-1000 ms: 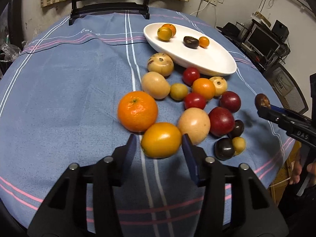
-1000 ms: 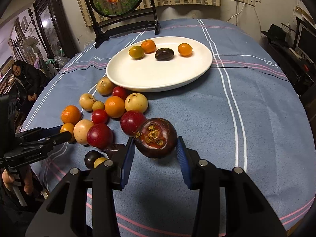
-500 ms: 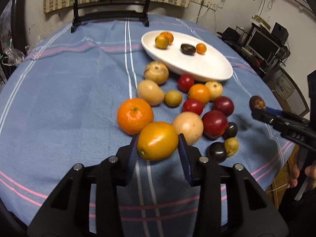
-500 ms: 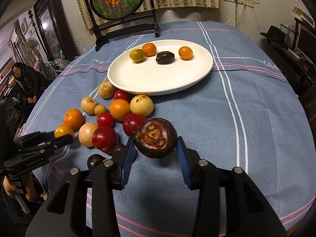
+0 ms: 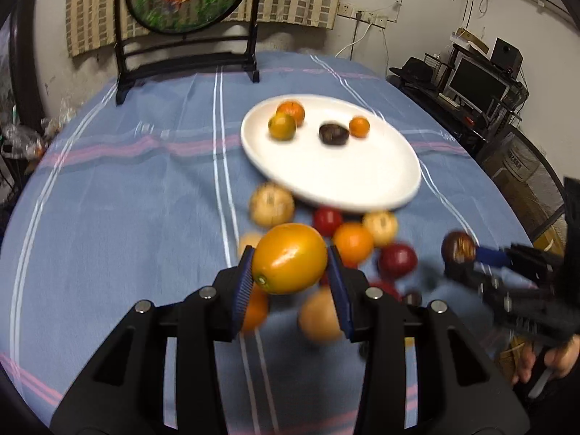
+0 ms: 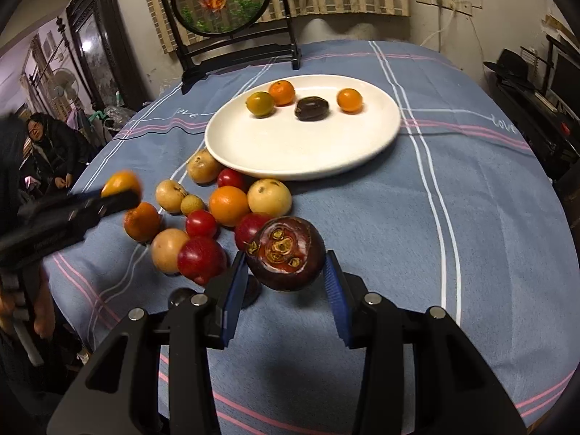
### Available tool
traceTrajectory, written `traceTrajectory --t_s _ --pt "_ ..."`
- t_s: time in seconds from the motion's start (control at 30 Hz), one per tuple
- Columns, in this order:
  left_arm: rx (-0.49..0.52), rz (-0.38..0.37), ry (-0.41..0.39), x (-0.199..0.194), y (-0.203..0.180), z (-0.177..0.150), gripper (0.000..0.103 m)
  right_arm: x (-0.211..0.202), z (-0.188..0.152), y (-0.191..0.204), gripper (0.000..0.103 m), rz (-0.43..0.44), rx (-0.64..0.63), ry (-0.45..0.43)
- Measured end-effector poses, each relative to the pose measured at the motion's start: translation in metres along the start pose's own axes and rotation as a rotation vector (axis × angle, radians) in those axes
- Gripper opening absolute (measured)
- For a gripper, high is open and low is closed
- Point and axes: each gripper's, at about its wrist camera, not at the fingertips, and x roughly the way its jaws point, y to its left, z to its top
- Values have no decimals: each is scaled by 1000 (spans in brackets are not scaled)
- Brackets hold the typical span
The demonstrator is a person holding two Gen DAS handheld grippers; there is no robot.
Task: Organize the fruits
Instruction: 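Lower both held fruits onto the white plate and open both tools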
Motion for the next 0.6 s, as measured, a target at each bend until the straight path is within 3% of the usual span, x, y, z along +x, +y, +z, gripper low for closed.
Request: traceTrajectory --t_s 0.2,0.3,0.43,0.6 --pt "30 -5 21 40 -8 86 40 21 66 -2 43 -49 -66 -8" --pt "13 -4 45 70 -10 110 40 53 104 -22 43 -83 -35 10" --pt "-10 -27 112 116 -15 126 40 95 124 -47 43 -140 -12 67" --pt "-1 -21 139 144 -19 135 40 117 131 -68 43 -140 16 97"
